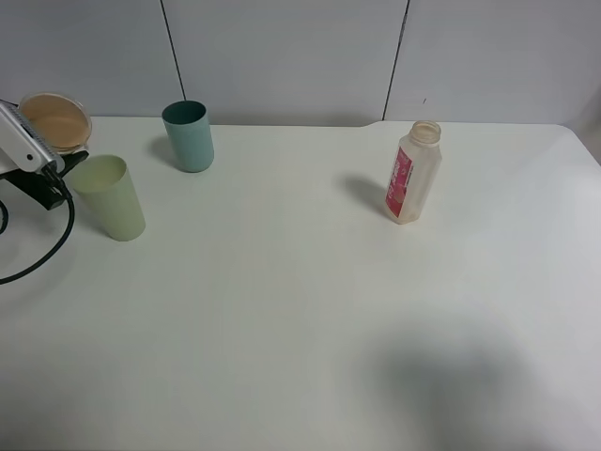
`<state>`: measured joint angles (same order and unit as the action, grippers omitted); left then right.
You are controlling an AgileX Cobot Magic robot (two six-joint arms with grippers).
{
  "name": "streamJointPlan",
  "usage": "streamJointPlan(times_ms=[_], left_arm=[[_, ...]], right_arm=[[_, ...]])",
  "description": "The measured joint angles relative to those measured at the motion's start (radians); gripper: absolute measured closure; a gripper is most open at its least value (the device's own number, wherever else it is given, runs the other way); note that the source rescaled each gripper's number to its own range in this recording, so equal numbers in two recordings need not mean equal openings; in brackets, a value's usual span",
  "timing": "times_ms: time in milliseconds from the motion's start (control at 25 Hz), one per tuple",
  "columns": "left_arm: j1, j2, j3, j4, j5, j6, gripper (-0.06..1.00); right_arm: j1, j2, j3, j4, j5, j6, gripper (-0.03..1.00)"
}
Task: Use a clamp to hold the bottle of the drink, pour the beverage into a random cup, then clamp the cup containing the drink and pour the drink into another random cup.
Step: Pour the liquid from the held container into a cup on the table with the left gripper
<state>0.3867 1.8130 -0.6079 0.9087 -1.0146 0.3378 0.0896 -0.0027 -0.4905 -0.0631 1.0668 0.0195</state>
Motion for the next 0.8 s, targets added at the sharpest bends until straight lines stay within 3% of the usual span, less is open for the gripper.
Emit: streamJointPlan(times_ms=[800], left_arm=[[0.000,0.000,0.000,-0.001,-0.009,0.106,0.93]], right_arm=[[0.000,0.000,0.000,0.000,0.000,0.000,-0.03]])
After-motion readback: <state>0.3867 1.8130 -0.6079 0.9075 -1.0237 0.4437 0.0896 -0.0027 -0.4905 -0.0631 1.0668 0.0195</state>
